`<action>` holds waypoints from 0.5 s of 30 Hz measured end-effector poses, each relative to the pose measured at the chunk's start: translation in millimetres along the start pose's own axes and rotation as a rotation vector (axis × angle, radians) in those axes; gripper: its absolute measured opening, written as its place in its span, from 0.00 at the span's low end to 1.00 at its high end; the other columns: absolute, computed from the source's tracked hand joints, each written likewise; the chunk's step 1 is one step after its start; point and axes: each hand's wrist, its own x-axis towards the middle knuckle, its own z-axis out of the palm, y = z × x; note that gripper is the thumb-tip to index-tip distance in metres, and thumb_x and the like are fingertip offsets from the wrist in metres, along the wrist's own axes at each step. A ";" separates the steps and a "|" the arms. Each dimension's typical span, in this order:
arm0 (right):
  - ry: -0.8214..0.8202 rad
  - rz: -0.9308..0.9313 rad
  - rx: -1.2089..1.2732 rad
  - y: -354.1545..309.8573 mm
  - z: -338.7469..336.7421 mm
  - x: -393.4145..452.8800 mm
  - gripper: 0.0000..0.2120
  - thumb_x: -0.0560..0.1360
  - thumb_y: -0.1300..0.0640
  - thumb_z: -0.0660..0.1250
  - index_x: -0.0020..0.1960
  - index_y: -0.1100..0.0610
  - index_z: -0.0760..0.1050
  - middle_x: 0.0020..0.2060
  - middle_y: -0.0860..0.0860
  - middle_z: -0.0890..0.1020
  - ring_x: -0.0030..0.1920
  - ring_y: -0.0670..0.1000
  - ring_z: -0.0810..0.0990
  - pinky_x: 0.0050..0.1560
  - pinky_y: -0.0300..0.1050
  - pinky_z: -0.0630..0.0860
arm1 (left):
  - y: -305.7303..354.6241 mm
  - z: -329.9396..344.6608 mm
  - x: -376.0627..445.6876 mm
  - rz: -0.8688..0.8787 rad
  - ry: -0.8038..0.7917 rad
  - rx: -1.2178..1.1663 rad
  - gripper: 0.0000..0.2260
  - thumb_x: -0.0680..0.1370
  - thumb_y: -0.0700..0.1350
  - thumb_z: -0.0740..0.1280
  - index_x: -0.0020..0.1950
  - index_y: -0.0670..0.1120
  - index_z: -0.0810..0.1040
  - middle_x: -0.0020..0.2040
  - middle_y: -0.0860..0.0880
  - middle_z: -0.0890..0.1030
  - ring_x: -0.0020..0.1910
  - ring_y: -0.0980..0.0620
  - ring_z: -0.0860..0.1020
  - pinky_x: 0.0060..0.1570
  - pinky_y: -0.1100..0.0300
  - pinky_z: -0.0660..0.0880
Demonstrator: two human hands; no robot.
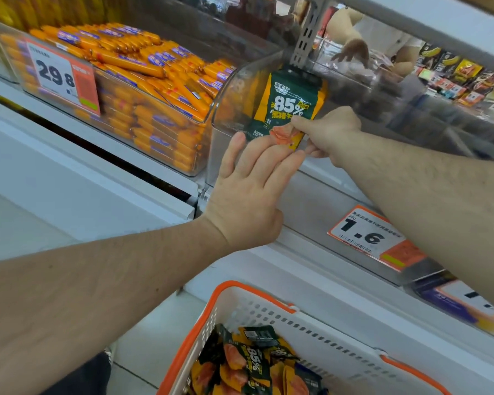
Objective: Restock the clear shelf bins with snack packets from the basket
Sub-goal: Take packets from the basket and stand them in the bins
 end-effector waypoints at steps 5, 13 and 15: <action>0.026 -0.080 -0.102 -9.8 -16.8 -22.6 0.17 0.67 0.45 0.76 0.39 0.60 0.79 0.33 0.55 0.84 0.32 0.51 0.83 0.40 0.47 0.83 | 2.9 -9.7 1.2 -0.009 -0.060 -0.059 0.32 0.62 0.43 0.61 0.68 0.41 0.73 0.65 0.42 0.75 0.70 0.42 0.66 0.74 0.43 0.49; 0.252 -0.485 -0.314 -0.2 -46.2 -99.0 0.14 0.72 0.44 0.65 0.39 0.54 0.80 0.37 0.48 0.83 0.42 0.52 0.80 0.43 0.47 0.78 | 39.2 -23.0 -25.1 0.045 -0.135 -0.380 0.28 0.60 0.41 0.64 0.61 0.45 0.68 0.61 0.46 0.66 0.59 0.42 0.68 0.56 0.50 0.64; 0.375 -0.680 -0.369 13.4 -49.4 -121.4 0.13 0.73 0.45 0.64 0.39 0.53 0.79 0.37 0.48 0.82 0.41 0.52 0.79 0.39 0.43 0.71 | 45.8 -22.5 -34.3 -0.004 -0.258 -0.423 0.26 0.62 0.43 0.62 0.61 0.46 0.68 0.60 0.47 0.67 0.57 0.43 0.69 0.54 0.53 0.62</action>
